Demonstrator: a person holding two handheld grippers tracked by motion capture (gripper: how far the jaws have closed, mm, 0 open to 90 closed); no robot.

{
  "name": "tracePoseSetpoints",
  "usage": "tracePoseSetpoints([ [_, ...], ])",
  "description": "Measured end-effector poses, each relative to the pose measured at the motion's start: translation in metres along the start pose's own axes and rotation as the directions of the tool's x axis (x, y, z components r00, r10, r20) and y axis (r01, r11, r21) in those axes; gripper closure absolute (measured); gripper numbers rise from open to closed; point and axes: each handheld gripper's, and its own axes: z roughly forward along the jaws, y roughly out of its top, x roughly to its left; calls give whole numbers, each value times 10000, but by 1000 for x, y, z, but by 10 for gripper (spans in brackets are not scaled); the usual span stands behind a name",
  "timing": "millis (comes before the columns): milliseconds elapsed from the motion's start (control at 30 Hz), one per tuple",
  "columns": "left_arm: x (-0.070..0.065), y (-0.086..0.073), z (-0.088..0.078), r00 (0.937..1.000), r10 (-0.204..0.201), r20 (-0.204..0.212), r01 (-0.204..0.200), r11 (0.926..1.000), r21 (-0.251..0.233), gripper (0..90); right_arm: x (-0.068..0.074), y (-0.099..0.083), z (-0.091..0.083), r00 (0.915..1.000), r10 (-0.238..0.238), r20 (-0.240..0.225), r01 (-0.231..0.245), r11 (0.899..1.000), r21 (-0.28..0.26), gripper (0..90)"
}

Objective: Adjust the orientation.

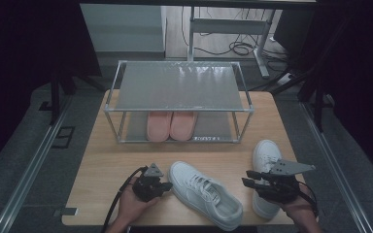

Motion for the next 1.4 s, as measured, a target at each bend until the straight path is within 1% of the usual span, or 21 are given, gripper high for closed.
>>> tracePoseSetpoints([
  [200,3,5,4,10000,-29,-54,29,10000,-26,897,0,0,-2,10000,8,17,-8,10000,-7,658],
  [433,8,18,14,9999,-36,-133,36,10000,-57,898,-2,-1,-2,10000,59,42,-59,10000,5,658],
  [633,11,27,22,9997,-127,-190,125,9999,-118,897,-2,-2,-2,10000,48,37,-48,10000,11,658],
  [767,10,27,22,9996,-88,-252,85,9999,-127,893,-2,-2,-2,10000,49,42,-49,10000,18,658],
  [867,10,26,21,9997,-74,-245,70,9999,-158,872,-2,-3,-2,10000,61,47,-61,10000,34,658],
  [933,10,25,19,9996,-46,-270,40,9997,-224,858,-2,-3,-2,10000,55,48,-55,10000,31,658],
  [967,10,25,14,9994,-59,-329,48,9995,-327,849,-2,-3,-2,10000,47,53,-48,10000,24,658],
  [1000,10,25,14,9994,-59,-329,48,9995,-327,837,-2,-3,-2,10000,47,53,-48,10000,24,658],
  [1067,11,23,5,9991,-9,-426,-12,9987,-501,792,-2,-3,-3,10000,65,53,-65,10000,25,658],
  [1100,11,21,0,9988,4,-496,-33,9983,-586,792,-2,-3,-3,10000,65,53,-65,10000,25,658],
  [1133,12,19,-4,9982,-90,-590,47,9974,-723,766,-2,-3,-3,10000,67,56,-68,10000,26,658],
  [1167,14,15,-13,9971,-187,-738,124,9963,-852,692,-2,-4,-3,10000,72,54,-72,10000,31,658],
  [1200,14,15,-13,9971,-187,-738,124,9963,-852,668,-2,-4,-3,10000,72,54,-72,10000,31,658],
  [1233,18,10,-22,9950,-408,-908,320,9948,-970,629,-2,-3,-2,10000,71,52,-72,10000,28,657],
  [1267,18,10,-22,9950,-408,-908,320,9948,-970,608,-2,-3,-2,10000,71,52,-72,10000,28,657],
  [1300,24,3,-32,9901,-773,-1173,641,9916,-1127,581,-1,-3,-2,10000,59,37,-59,10000,26,656],
  [1367,30,-1,-39,9850,-1030,-1381,862,9887,-1223,564,-1,-3,-3,10000,51,36,-51,10000,26,655],
  [1400,30,-1,-39,9850,-1030,-1381,862,9887,-1223,562,-1,-3,-3,10000,51,36,-51,10000,26,655],
])
